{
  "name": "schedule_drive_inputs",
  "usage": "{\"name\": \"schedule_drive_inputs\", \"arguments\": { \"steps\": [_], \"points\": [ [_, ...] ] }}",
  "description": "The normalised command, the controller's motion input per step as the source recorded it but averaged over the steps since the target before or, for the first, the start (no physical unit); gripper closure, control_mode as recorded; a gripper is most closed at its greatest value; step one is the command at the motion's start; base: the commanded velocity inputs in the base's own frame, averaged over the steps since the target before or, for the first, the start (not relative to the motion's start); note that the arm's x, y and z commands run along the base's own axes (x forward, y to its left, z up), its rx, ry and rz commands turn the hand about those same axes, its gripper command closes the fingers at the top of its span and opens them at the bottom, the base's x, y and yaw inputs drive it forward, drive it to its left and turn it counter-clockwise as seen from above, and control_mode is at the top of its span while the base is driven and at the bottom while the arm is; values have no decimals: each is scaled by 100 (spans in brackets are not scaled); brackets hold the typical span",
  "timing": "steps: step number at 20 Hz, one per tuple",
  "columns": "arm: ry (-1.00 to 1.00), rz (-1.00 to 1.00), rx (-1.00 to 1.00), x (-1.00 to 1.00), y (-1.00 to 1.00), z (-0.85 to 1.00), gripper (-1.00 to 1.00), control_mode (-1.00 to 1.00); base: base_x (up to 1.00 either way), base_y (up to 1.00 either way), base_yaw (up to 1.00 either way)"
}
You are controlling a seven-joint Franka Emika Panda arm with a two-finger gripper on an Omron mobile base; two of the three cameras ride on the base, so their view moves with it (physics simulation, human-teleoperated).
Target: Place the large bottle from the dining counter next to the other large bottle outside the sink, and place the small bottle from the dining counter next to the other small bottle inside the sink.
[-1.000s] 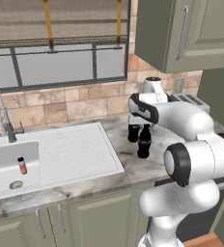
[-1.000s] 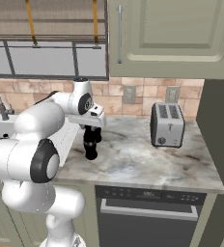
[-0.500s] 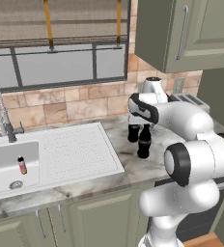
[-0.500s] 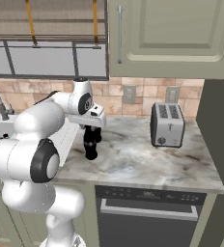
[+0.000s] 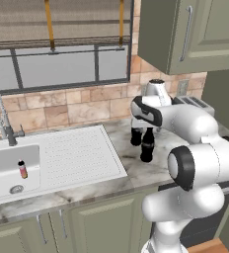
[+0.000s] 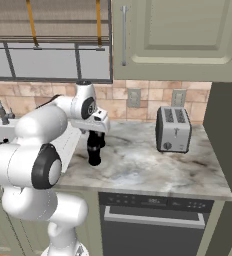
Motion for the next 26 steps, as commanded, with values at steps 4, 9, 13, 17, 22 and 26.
{"name": "schedule_drive_inputs", "arguments": {
  "steps": [4,9,13,17,22,26],
  "points": [
    [0,0,0,0,0,-2,-100,-100,0,0,0],
    [0,-2,0,-1,0,5,-100,-100,0,0,0],
    [0,0,0,-1,0,38,-100,-100,0,0,0],
    [0,0,0,-4,0,57,-100,-100,0,0,0],
    [0,0,0,-43,0,42,-100,-100,0,0,0],
    [-2,0,0,-69,0,33,-100,-100,0,0,0]
  ]
}}
